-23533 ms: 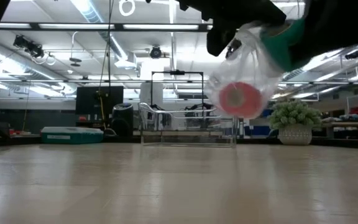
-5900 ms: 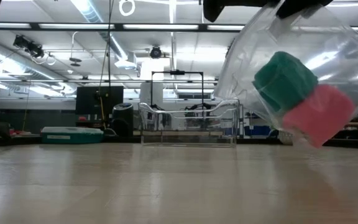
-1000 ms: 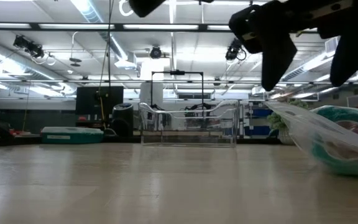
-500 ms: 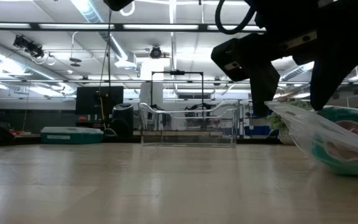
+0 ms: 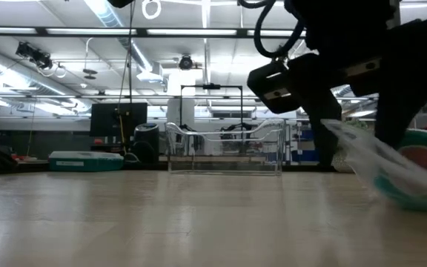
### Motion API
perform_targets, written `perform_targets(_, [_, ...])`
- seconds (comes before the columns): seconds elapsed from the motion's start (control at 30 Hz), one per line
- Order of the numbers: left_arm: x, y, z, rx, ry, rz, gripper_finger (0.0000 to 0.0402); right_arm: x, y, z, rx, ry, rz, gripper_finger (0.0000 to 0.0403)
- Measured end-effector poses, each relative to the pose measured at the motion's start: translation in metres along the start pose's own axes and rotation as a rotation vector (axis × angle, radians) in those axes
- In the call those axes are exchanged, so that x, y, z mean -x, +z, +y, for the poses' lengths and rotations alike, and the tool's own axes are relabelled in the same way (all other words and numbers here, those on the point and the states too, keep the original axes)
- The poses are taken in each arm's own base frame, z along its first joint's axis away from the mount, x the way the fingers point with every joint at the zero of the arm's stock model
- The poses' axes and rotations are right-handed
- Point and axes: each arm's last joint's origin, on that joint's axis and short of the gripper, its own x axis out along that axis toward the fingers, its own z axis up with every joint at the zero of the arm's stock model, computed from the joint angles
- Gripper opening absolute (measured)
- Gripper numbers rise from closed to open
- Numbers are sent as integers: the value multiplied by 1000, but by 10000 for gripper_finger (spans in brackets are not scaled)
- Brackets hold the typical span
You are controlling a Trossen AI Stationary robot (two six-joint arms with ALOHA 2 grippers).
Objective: Roll bandage
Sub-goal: Close the transparent zip bag
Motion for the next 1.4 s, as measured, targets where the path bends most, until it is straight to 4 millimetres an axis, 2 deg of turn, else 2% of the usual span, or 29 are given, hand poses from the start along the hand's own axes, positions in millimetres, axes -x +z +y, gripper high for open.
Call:
perform_targets(0.07, [0,0,0,-1,-1,1,162,0,0,-1,8,-2,3,114])
perform_targets(0.17, [0,0,0,2,1,0,162,1,-3,-1,13,22,18,31])
perform_targets(0.23, [0,0,0,1,4,-3,162,1,-4,-2,-1,31,21,12])
perform_targets(0.33, [0,0,1,-1,30,-22,162,6,-6,-7,-68,-18,39,3])
perform_targets(0.4, [0,1,2,-11,73,-49,162,18,-7,-11,-132,-91,58,1])
perform_targets(0.63, [1,3,11,-54,279,-176,162,99,1,-9,-314,-338,-87,0])
perform_targets(0.77, [1,6,14,-103,331,-208,162,142,-4,0,-422,-454,-150,0])
perform_targets(0.9, [-4,7,15,-143,347,-254,154,171,-16,10,-543,-526,-246,0])
perform_targets(1.1, [-23,-1,23,-169,284,-341,129,184,-50,24,-707,-587,-342,0])
perform_targets(1.2, [-33,-6,33,-173,270,-372,123,183,-65,32,-747,-574,-427,0])
perform_targets(1.4, [-51,-3,59,-163,144,-414,122,181,-93,48,-812,-604,-593,0])
